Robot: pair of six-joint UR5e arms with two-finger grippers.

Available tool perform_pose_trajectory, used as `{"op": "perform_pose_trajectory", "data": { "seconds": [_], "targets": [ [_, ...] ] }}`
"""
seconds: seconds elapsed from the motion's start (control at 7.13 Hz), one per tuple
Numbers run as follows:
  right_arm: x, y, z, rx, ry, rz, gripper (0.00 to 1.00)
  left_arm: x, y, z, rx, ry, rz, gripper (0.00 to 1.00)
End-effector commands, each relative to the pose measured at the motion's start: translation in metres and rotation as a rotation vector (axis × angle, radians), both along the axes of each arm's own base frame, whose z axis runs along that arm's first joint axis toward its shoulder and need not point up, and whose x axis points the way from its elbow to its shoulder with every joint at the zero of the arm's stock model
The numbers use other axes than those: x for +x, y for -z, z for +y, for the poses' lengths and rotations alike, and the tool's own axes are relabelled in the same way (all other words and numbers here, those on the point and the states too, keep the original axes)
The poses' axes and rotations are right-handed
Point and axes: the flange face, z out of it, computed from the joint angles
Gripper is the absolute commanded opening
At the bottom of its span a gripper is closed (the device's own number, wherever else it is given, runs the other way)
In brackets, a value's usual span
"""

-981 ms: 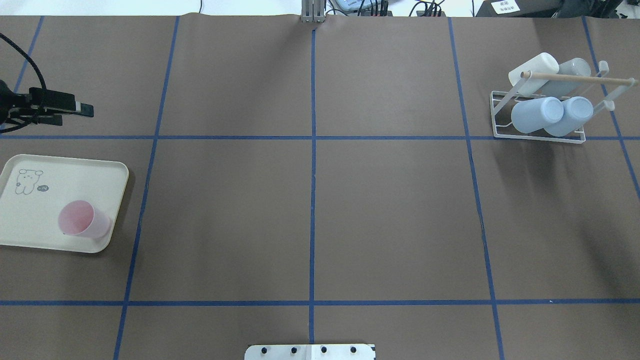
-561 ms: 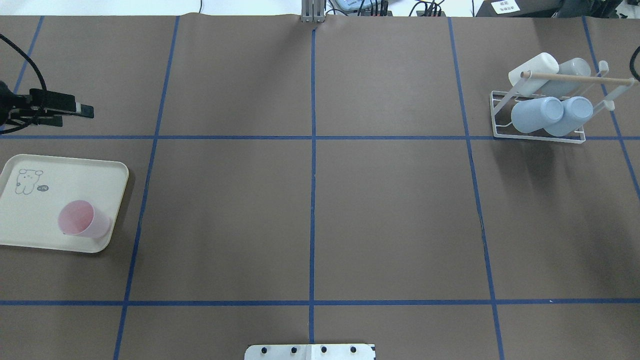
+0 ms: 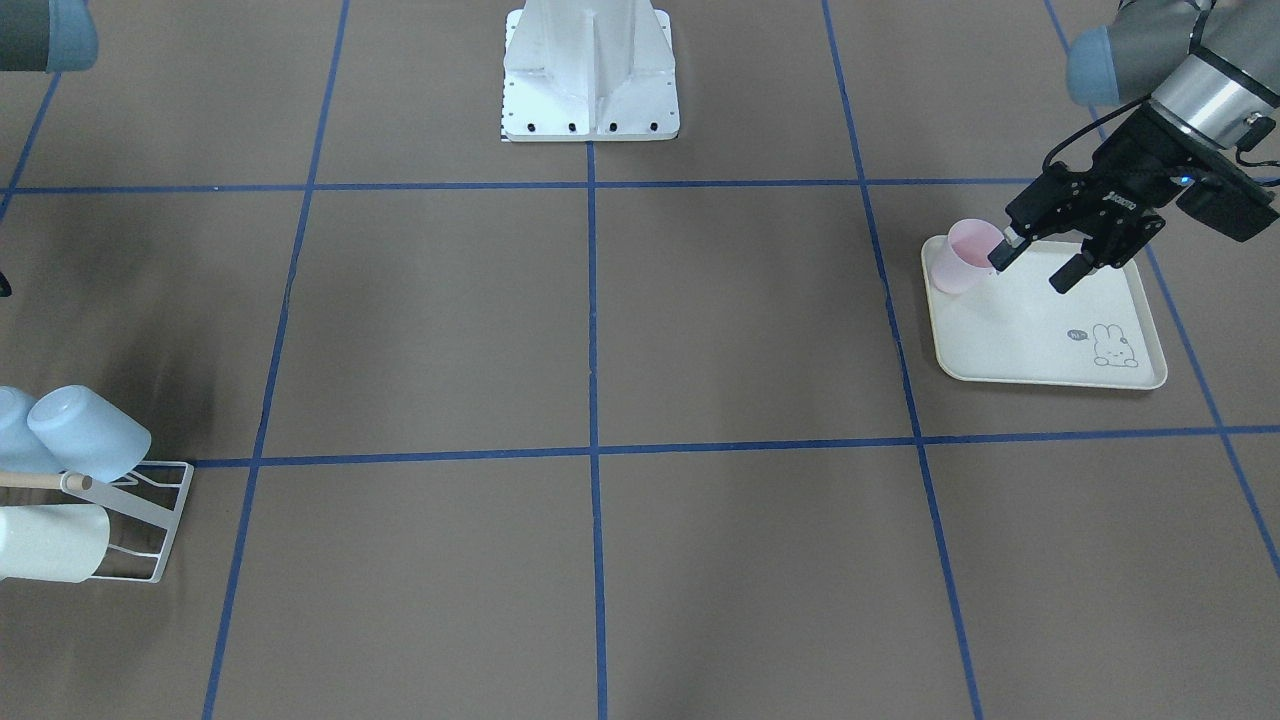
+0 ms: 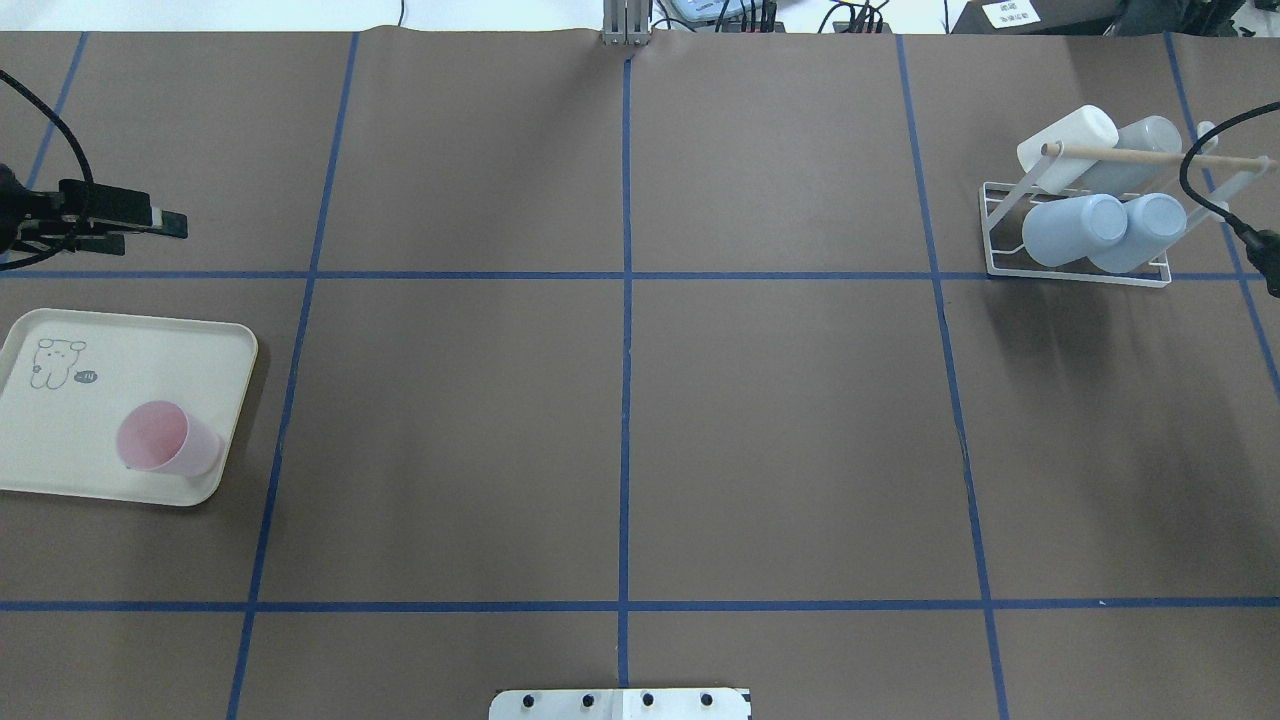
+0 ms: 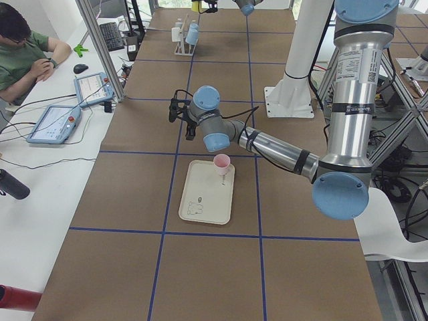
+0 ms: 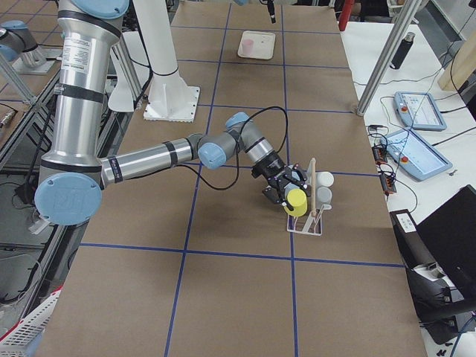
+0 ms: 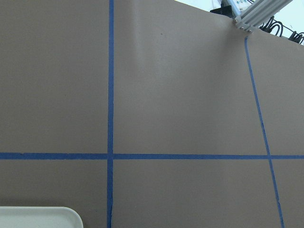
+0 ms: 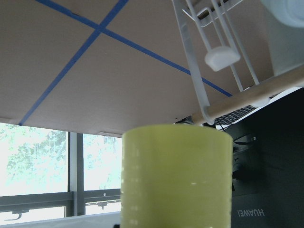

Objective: Transfer IKEA cup to right arm and place on rack

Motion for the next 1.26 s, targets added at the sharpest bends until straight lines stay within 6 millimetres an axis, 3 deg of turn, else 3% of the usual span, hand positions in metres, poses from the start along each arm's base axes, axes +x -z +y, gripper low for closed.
{"op": "perform_pose_trajectory", "data": {
  "seconds": [0.0,0.42,1.12],
  "targets": [
    [-0.018,-0.004,-0.004,0.025,-0.001,0.052,0.56,0.000,0.000,0.000,0.000,-0.001,0.000,0.99],
    [-0.045,-0.001,-0.020,0.047,0.001,0.042,0.56,0.000,0.000,0.000,-0.001,0.000,0.000,0.99],
    [-0.050,-0.006,-0.018,0.040,0.001,0.035,0.57,0.001,-0.002,0.000,-0.004,0.000,-0.001,0.99]
  ]
}}
